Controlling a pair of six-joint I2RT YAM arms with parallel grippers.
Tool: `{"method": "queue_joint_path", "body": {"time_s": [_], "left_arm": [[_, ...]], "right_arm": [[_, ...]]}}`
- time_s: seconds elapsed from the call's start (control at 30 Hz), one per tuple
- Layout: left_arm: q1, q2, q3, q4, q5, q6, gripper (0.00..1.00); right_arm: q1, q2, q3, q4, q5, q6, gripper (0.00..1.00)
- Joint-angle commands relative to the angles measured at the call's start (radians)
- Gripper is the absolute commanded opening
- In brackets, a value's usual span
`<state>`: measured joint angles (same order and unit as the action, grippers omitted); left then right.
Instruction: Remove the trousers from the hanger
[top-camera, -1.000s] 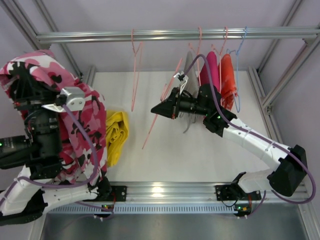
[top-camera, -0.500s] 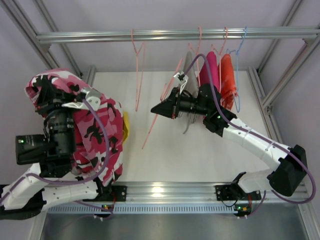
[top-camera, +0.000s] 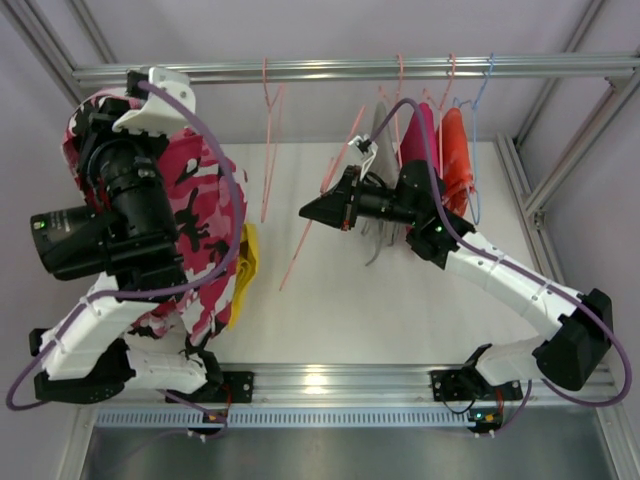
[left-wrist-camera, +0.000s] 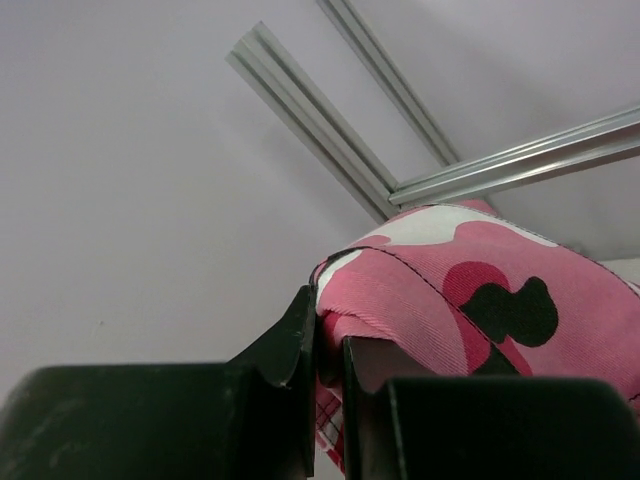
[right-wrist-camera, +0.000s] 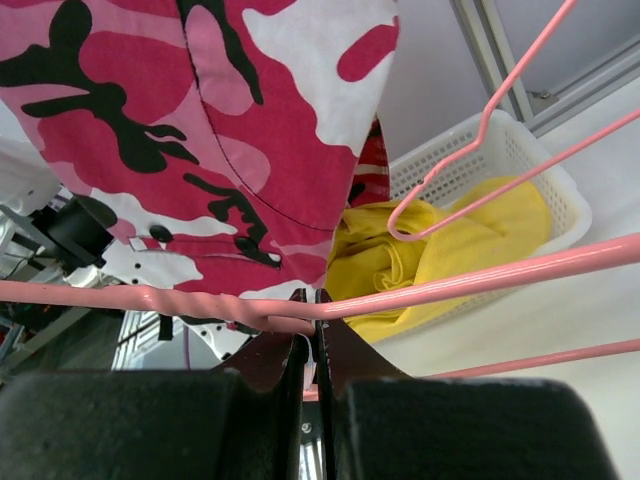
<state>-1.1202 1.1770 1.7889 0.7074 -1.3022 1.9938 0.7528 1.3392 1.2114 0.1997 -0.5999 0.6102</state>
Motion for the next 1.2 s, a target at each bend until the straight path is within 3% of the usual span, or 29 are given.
{"method": "queue_joint_path", "body": {"time_s": [0.0,0.07,0.1,0.13,0.33,0.4,0.5,0.57,0.77,0.93,1.03,1.17], "left_arm": [[0.075,0.065,0.102,0.019,-0.003,0.381,0.0],[0.167,0.084,0.171,-0.16,-0.003,0.237,0.0],[0.266,0.113,0.208,-0.272,0.001,0.053,0.0],[0.304,0.125,0.246,-0.451,0.02,-0.017,0.0],[0.47,0.216,0.391,-0.678,0.069,-0.274,0.0],[0.566,0.233,0.402,-0.829,0.093,-0.358,0.0],[0.711,0.234,0.388,-1.041,0.152,-0.6,0.0],[0.808,0.231,0.376,-1.109,0.2,-0.667,0.0],[0.844,0.201,0.368,-1.328,0.254,-0.884,0.0],[0.843,0.158,0.281,-1.629,0.389,-1.251,0.0],[0.844,0.09,0.111,-1.643,0.49,-1.395,0.0],[0.846,0.035,0.038,-1.694,0.682,-1.601,0.0]], "right_arm": [[0.011,-0.006,0.048,0.047,-0.008,-0.018,0.0],[0.011,-0.009,0.045,0.047,-0.008,-0.018,0.0],[0.011,-0.008,0.045,0.049,-0.008,-0.018,0.0],[0.011,-0.005,0.045,0.049,-0.009,-0.018,0.0],[0.01,-0.014,0.05,0.044,-0.012,-0.03,0.0],[0.008,-0.023,0.045,0.041,-0.014,-0.035,0.0],[0.005,-0.04,0.031,0.04,-0.012,-0.038,0.0],[-0.001,-0.054,0.022,0.038,-0.012,-0.038,0.0],[-0.017,-0.078,-0.004,0.027,-0.015,-0.047,0.0],[-0.017,-0.098,-0.019,0.03,-0.012,-0.047,0.0],[-0.02,-0.115,-0.027,0.024,-0.008,-0.053,0.0],[-0.029,-0.143,-0.041,-0.002,0.002,-0.067,0.0]]}}
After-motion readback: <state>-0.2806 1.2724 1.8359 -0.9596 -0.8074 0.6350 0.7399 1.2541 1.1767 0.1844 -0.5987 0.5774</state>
